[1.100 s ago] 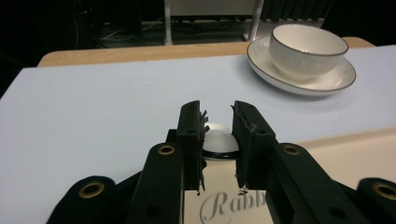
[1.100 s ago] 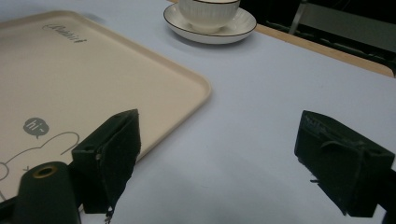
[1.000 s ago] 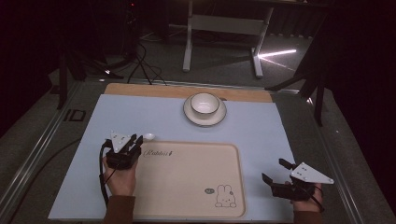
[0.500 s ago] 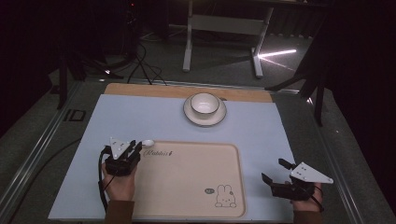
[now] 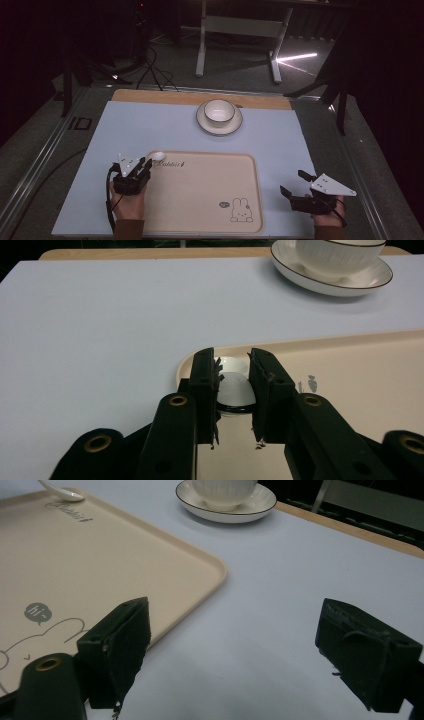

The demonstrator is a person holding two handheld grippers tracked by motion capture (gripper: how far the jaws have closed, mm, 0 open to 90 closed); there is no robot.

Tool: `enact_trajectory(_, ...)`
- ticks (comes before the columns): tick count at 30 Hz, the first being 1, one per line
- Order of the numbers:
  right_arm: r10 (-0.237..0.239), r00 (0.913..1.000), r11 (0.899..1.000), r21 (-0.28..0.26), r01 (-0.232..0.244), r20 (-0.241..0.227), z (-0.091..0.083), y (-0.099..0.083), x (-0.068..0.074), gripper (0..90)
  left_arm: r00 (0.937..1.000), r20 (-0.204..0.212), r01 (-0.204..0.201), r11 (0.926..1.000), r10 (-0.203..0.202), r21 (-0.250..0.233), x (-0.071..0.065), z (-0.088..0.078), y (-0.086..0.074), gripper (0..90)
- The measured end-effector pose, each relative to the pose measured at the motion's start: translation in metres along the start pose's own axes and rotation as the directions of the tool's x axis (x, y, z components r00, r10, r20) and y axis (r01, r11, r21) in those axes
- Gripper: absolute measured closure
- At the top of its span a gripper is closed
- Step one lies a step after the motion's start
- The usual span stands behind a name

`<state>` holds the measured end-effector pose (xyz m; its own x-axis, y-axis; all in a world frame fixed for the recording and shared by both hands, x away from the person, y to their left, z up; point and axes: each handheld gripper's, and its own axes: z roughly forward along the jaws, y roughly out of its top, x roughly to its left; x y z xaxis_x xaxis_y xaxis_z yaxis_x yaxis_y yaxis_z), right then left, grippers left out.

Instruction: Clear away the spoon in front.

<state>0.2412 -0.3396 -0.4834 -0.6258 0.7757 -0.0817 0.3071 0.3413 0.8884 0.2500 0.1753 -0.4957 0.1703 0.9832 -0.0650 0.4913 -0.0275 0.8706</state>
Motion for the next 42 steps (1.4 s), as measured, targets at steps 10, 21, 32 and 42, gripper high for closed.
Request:
enact_trajectory(10, -0.001, 1.0, 1.0, 0.004, 0.001, -0.001, 0.0, 0.0, 0.0, 14.2, 1.0, -0.006, 0.003, 1.0, -0.003, 0.008, -0.001, -0.001, -0.003, 73.6)
enact_trajectory(21, -0.002, 1.0, 1.0, 0.012, 0.002, -0.006, 0.001, 0.0, 0.001, 14.2, 1.0, -0.005, 0.008, 0.9995, -0.008, 0.032, 0.0, -0.002, -0.01, 73.5)
enact_trajectory(32, -0.005, 0.9999, 1.0, 0.019, 0.005, -0.009, 0.002, 0.0, 0.001, 14.2, 0.9999, -0.012, 0.009, 0.9984, -0.008, 0.056, -0.002, -0.001, -0.025, 73.2)
enact_trajectory(42, -0.007, 0.9999, 1.0, 0.019, 0.007, -0.011, 0.003, 0.0, 0.001, 14.2, 0.9994, -0.027, 0.023, 0.9957, -0.021, 0.09, 0.0, -0.004, -0.039, 73.3)
